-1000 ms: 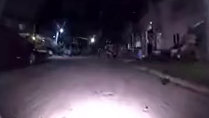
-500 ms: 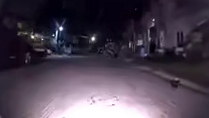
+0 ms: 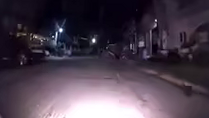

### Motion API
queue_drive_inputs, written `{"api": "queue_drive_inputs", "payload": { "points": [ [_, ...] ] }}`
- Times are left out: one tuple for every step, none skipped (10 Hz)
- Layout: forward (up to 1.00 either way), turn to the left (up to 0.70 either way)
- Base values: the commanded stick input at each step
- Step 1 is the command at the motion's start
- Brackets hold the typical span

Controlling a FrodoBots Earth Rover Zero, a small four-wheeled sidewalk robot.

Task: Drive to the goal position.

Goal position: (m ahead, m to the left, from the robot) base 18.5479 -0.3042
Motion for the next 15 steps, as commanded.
{"api": "queue_drive_inputs", "payload": {
  "points": [
    [0.7, 0.0],
    [0.7, 0.0],
    [0.7, 0.0],
    [0.7, 0.0],
    [0.7, 0.0],
    [0.7, 0.0],
    [0.7, 0.0],
    [0.7, 0.0],
    [0.7, 0.0],
    [0.7, 0.0],
    [0.7, 0.0],
    [0.7, 0.0],
    [0.7, 0.0],
    [0.7, 0.0],
    [0.7, 0.0]
  ]
}}
